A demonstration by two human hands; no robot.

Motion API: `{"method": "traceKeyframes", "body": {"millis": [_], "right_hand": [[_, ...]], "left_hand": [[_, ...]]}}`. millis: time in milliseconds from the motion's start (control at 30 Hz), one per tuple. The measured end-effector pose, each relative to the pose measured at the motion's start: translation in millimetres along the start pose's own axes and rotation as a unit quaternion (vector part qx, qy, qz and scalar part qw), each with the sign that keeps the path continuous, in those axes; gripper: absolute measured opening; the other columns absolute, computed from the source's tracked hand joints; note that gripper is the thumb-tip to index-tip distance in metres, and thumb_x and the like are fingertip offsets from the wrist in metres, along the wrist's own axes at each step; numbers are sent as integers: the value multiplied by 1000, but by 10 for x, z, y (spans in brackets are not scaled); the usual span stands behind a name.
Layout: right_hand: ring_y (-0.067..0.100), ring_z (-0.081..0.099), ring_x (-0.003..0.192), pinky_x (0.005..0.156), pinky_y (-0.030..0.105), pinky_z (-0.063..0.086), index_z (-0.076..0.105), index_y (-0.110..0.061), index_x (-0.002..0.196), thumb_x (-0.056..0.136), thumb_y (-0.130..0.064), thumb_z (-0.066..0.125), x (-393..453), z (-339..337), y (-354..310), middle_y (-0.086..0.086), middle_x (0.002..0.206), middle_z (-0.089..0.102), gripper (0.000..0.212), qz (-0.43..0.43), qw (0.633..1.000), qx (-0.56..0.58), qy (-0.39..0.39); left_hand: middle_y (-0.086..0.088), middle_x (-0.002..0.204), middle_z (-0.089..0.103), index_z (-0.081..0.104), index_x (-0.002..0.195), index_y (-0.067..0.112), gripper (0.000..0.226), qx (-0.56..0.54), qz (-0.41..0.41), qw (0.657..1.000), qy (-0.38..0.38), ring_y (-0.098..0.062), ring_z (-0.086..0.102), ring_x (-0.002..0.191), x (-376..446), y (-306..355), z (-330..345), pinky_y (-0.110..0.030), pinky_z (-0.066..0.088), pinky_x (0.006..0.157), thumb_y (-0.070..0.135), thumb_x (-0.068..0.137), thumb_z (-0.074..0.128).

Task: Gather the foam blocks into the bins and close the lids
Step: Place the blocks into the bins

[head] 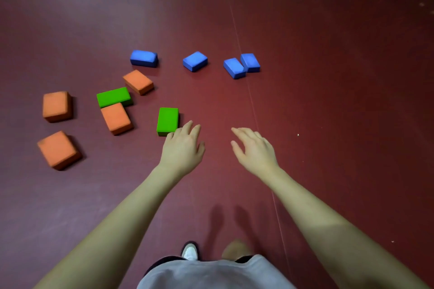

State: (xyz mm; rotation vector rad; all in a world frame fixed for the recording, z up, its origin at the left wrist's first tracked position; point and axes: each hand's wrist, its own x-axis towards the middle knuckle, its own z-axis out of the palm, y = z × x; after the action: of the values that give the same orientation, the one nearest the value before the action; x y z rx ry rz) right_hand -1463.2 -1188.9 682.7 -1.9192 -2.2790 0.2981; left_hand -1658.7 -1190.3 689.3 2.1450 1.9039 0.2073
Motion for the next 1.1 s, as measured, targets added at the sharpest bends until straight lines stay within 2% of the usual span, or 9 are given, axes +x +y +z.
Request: {"method": "traceKeyframes", "body": {"millis": [333, 767, 1100], "right_hand": [[24, 52, 117, 94, 37, 40, 49, -22, 139, 97, -33, 49, 2068, -65, 832, -5, 137, 53, 44, 15, 999, 22, 26], [25, 53, 117, 93, 37, 40, 50, -20, 139, 96, -32, 51, 4820, -468, 2195, -2, 136, 54, 44, -14, 999, 18, 25], [28, 54, 115, 91, 38, 40, 55, -16, 134, 95, -28, 53, 6818, -479, 2778, 0, 133, 57, 40, 2, 999, 32, 36]], "left_hand": [[-10, 153, 31, 37, 145, 15, 53, 5, -1, 1000, -10, -35, 42, 127, 2241, 142, -17, -38, 31, 101, 34, 96, 46], [-8, 153, 30, 35, 146, 17, 53, 21, -6, 1000, -9, -32, 41, 129, 5259, 774, -93, -36, 30, 102, 34, 97, 44], [-7, 152, 33, 37, 144, 16, 51, 18, 0, 1000, -22, -32, 44, 126, 7293, 664, -23, -36, 31, 101, 34, 97, 44]]}}
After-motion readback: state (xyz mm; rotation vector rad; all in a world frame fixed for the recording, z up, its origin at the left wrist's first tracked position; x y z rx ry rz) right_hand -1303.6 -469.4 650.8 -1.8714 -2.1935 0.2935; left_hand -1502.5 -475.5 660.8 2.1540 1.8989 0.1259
